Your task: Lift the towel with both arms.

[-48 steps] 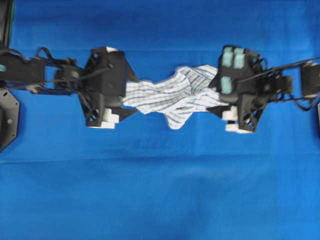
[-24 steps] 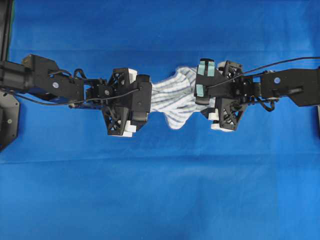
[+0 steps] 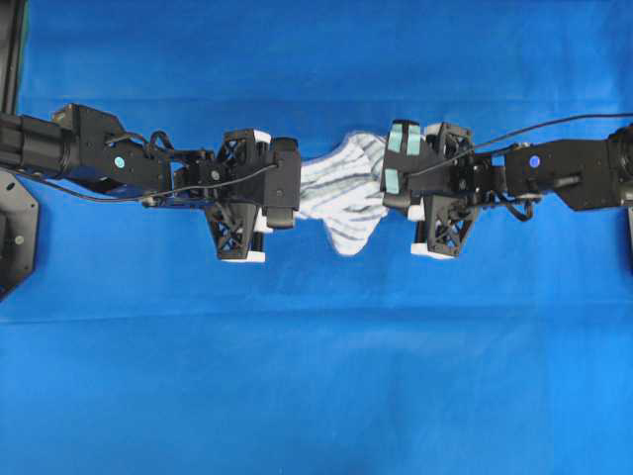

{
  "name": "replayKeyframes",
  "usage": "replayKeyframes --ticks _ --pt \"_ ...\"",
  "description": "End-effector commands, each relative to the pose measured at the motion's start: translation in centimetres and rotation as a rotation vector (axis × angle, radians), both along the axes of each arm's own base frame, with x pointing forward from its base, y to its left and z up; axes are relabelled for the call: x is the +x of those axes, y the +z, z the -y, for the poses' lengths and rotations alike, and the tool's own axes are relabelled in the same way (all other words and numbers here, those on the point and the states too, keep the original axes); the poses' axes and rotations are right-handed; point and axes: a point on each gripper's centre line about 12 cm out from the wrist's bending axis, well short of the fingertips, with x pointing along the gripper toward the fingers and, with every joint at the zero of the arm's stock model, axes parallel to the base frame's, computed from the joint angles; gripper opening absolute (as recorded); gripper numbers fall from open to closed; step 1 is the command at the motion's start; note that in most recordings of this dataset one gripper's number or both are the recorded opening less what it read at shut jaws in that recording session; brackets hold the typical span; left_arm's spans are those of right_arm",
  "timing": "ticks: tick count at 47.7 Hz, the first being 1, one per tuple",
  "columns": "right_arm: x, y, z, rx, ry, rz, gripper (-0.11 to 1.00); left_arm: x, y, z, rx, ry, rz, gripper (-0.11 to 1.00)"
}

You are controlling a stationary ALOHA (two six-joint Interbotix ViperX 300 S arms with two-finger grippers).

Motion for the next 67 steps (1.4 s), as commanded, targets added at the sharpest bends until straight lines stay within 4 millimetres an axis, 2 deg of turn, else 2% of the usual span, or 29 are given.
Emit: replayKeyframes --ticks 1,7,12,17,23,37,51,57,61,67 --pt "0.1 0.3 -0.1 0.0 0.001 0.006 0.12 0.4 0.7 -0.2 0.001 0.005 0.025 0.07" --pt "0.3 0.7 -0.2 0.002 -0.002 0.018 0.12 0.3 1.2 -0.3 0.002 0.009 0.025 0.05" --pt "0.4 2.1 -0.1 0.001 -0.012 0.047 0.12 0.1 2.4 -0.3 -0.008 0.017 0.024 0.05" --pt "0.5 5.0 -0.1 -0.003 -0.022 0.102 0.12 -0.2 5.0 -0.2 -0.023 0.031 0.049 0.05" --pt "0.3 9.5 0.1 -0.02 -0.034 0.169 0.12 -0.7 8.3 -0.2 -0.023 0.032 0.081 0.05" --pt "-0.6 19.7 0.6 -0.058 -0.072 0.279 0.12 -2.1 17.1 -0.5 -0.019 0.042 0.161 0.05" --pt "-1.9 28.4 0.9 -0.099 -0.094 0.376 0.12 -3.4 26.0 -0.5 0.013 0.03 0.272 0.05" --pt "-2.6 31.5 0.9 -0.117 -0.093 0.407 0.12 -4.1 29.6 -0.7 0.038 0.027 0.317 0.05" --pt "-3.1 33.3 0.9 -0.132 -0.089 0.421 0.12 -4.5 31.4 -1.0 0.045 0.036 0.33 0.05" --pt "-3.4 34.9 0.9 -0.145 -0.084 0.426 0.12 -4.9 33.2 -1.1 0.048 0.039 0.329 0.05"
